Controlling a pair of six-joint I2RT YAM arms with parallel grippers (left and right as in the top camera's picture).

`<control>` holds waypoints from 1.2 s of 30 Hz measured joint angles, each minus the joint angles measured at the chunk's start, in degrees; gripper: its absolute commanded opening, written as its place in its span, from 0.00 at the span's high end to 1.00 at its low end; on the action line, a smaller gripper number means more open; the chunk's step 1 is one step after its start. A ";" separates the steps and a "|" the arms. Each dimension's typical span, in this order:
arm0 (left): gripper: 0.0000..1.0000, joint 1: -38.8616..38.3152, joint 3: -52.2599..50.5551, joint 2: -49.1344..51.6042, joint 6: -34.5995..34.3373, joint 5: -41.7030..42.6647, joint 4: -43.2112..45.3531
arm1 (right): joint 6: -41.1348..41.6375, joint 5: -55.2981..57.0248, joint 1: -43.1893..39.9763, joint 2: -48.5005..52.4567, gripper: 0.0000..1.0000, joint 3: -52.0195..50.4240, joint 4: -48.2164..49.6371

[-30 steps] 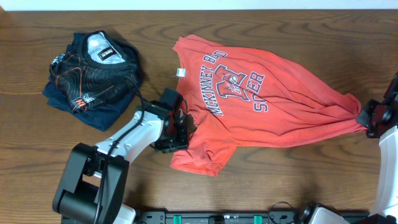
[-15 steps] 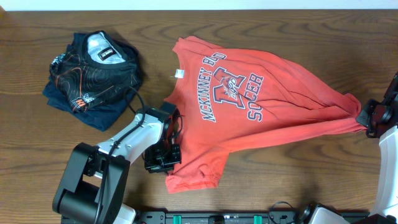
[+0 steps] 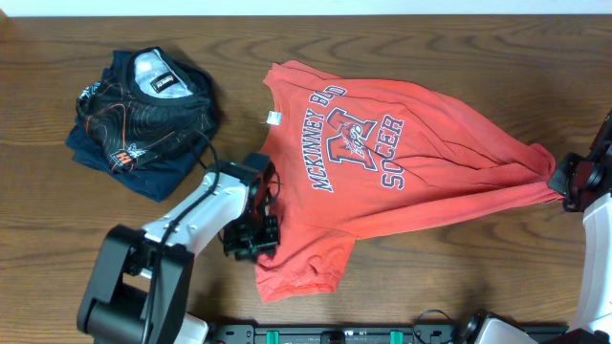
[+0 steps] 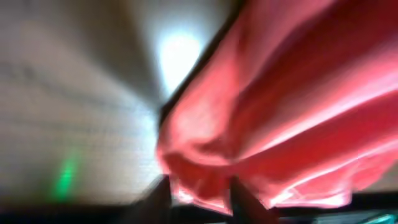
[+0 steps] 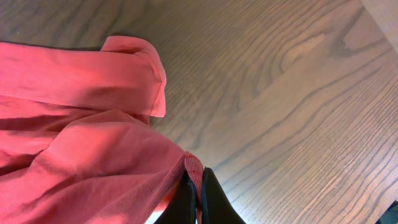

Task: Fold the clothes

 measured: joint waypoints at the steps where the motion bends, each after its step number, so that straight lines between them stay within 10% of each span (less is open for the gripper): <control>1: 0.45 0.37 0.26 -0.61 -0.24 -0.13 1.55 | 0.00 0.00 0.00 0.00 0.99 0.00 0.04; 13: 0.40 2.01 0.63 -1.66 -0.39 -3.65 11.21 | 0.00 0.00 0.00 0.00 0.99 0.00 -0.11; 19: 0.57 2.01 0.63 0.11 -0.79 -4.57 12.46 | 0.00 -0.02 0.00 0.00 0.98 0.00 -0.09; 36: 0.47 0.48 1.27 4.00 -2.29 -1.31 15.04 | 0.00 -0.20 0.00 0.00 0.99 0.00 -0.22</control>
